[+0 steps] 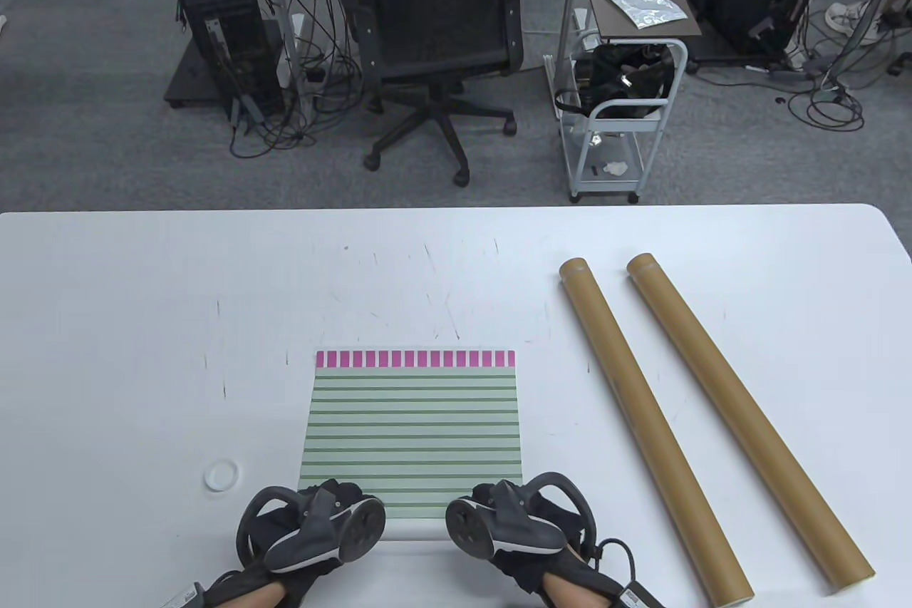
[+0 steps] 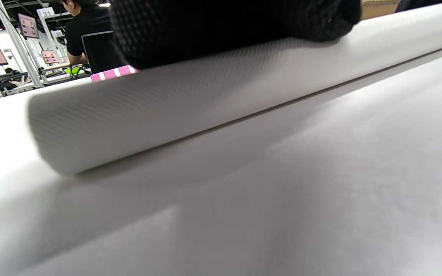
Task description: Roll up mouse pads and store in mailing tubes
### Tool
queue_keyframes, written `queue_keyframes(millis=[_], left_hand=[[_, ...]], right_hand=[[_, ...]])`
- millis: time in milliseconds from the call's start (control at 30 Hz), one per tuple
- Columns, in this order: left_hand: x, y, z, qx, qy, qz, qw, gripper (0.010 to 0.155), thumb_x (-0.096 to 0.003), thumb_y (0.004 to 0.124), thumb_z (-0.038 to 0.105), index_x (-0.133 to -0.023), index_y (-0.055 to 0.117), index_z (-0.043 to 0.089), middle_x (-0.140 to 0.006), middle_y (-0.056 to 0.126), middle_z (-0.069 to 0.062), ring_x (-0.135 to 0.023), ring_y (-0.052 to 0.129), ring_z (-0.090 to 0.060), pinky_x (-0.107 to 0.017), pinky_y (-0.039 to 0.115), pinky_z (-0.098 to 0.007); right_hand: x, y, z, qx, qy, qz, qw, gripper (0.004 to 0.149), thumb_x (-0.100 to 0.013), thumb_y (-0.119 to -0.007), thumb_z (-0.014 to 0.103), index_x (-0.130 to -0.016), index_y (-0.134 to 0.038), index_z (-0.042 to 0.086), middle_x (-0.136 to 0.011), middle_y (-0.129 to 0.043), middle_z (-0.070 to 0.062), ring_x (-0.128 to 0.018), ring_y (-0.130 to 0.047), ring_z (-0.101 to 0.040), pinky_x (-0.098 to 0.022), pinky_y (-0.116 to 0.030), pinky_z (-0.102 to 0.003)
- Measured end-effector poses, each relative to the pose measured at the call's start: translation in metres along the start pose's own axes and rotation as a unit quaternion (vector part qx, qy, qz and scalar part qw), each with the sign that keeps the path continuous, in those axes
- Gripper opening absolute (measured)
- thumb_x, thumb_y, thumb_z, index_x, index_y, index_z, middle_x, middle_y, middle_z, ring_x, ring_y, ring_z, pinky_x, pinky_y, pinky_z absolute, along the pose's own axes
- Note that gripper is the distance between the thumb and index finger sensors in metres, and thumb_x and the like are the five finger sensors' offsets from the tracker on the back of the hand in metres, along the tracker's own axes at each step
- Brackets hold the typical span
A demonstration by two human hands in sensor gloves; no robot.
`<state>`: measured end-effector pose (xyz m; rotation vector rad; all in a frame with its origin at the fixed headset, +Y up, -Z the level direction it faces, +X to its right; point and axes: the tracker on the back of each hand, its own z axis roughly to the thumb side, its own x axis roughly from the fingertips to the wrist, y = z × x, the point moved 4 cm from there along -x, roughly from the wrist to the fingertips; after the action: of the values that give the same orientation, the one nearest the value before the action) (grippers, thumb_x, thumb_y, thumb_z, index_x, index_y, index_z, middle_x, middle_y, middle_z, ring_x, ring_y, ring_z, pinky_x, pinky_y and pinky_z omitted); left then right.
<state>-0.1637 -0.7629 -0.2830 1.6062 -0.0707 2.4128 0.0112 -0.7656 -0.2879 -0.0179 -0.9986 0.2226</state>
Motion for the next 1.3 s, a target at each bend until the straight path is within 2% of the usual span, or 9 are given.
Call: queue_keyframes(millis=[100, 300, 467, 633, 733, 900, 1000, 1133, 1300], left_hand=[[0.005, -0.001, 0.000, -0.017, 0.006, 0.024, 1.000, 0.045, -0.0426, 0.069, 0.045, -0.087, 0.069, 0.042, -0.082, 0.089, 0.015, -0.068, 0.095, -0.008, -0.048, 0.087, -0.015], [0.007, 0.000, 0.005, -0.021, 0.034, 0.005, 0.999, 0.050, -0.0412, 0.074, 0.048, -0.089, 0.073, 0.035, -0.089, 0.086, 0.011, -0.078, 0.092, -0.013, -0.056, 0.086, -0.022], [0.005, 0.000, 0.005, -0.036, 0.013, 0.013, 0.999, 0.047, -0.0417, 0.070, 0.046, -0.088, 0.076, 0.038, -0.086, 0.090, 0.013, -0.074, 0.095, -0.011, -0.051, 0.086, -0.022], [0.001, 0.001, 0.001, -0.023, -0.006, 0.005, 1.000, 0.047, -0.0417, 0.066, 0.043, -0.087, 0.077, 0.037, -0.084, 0.090, 0.014, -0.073, 0.095, -0.010, -0.051, 0.085, -0.021], [0.000, 0.003, -0.003, 0.000, -0.012, -0.005, 1.000, 0.047, -0.0416, 0.066, 0.044, -0.087, 0.076, 0.036, -0.084, 0.090, 0.013, -0.072, 0.095, -0.011, -0.051, 0.084, -0.021], [0.007, 0.001, -0.001, -0.028, 0.010, 0.018, 0.999, 0.046, -0.0447, 0.068, 0.043, -0.091, 0.061, 0.041, -0.100, 0.066, 0.011, -0.078, 0.091, -0.008, -0.053, 0.085, -0.018], [0.009, -0.001, 0.003, -0.048, 0.024, 0.022, 0.998, 0.046, -0.0440, 0.072, 0.043, -0.090, 0.068, 0.040, -0.094, 0.076, 0.013, -0.079, 0.093, -0.010, -0.054, 0.086, -0.021], [0.010, 0.000, 0.008, -0.070, 0.023, 0.030, 0.997, 0.060, -0.0365, 0.079, 0.053, -0.093, 0.069, 0.036, -0.094, 0.080, 0.011, -0.081, 0.093, -0.013, -0.057, 0.086, -0.027], [0.010, -0.003, 0.012, -0.098, 0.011, 0.051, 0.994, 0.053, -0.0370, 0.080, 0.050, -0.089, 0.075, 0.038, -0.088, 0.087, 0.013, -0.078, 0.096, -0.011, -0.058, 0.086, -0.026]], right_hand=[[0.000, 0.002, 0.000, 0.003, -0.003, -0.010, 1.000, 0.050, -0.043, -0.072, 0.036, -0.092, -0.073, 0.029, -0.086, -0.083, 0.002, -0.066, -0.091, -0.020, -0.053, -0.081, -0.036], [0.000, 0.002, 0.001, 0.017, -0.009, -0.028, 0.999, 0.049, -0.043, -0.067, 0.034, -0.091, -0.074, 0.029, -0.083, -0.086, 0.002, -0.063, -0.092, -0.019, -0.051, -0.082, -0.035], [0.004, 0.001, -0.001, 0.019, -0.007, -0.025, 0.999, 0.047, -0.045, -0.066, 0.037, -0.092, -0.060, 0.030, -0.088, -0.076, 0.005, -0.068, -0.089, -0.020, -0.054, -0.080, -0.035], [0.005, 0.000, 0.002, 0.040, 0.008, 0.001, 0.999, 0.057, -0.041, -0.076, 0.044, -0.094, -0.059, 0.029, -0.093, -0.072, 0.003, -0.074, -0.083, -0.022, -0.057, -0.078, -0.040], [0.004, -0.002, 0.004, 0.067, 0.006, -0.008, 0.998, 0.058, -0.040, -0.078, 0.040, -0.093, -0.058, 0.031, -0.091, -0.072, 0.005, -0.072, -0.084, -0.019, -0.056, -0.079, -0.039], [0.003, -0.001, 0.000, 0.036, -0.001, -0.014, 0.999, 0.054, -0.042, -0.074, 0.036, -0.094, -0.061, 0.030, -0.090, -0.077, 0.004, -0.070, -0.087, -0.021, -0.056, -0.079, -0.038], [0.003, 0.001, 0.001, 0.052, 0.001, -0.029, 0.998, 0.052, -0.042, -0.070, 0.032, -0.093, -0.064, 0.029, -0.088, -0.080, 0.003, -0.067, -0.090, -0.020, -0.053, -0.081, -0.036], [0.001, 0.001, -0.001, 0.044, -0.003, -0.032, 0.999, 0.051, -0.042, -0.066, 0.030, -0.093, -0.065, 0.029, -0.087, -0.081, 0.004, -0.066, -0.091, -0.020, -0.053, -0.081, -0.035], [0.000, 0.003, -0.004, -0.003, 0.004, 0.007, 1.000, 0.050, -0.042, -0.068, 0.031, -0.092, -0.068, 0.026, -0.084, -0.085, 0.003, -0.061, -0.094, -0.019, -0.049, -0.083, -0.034]])
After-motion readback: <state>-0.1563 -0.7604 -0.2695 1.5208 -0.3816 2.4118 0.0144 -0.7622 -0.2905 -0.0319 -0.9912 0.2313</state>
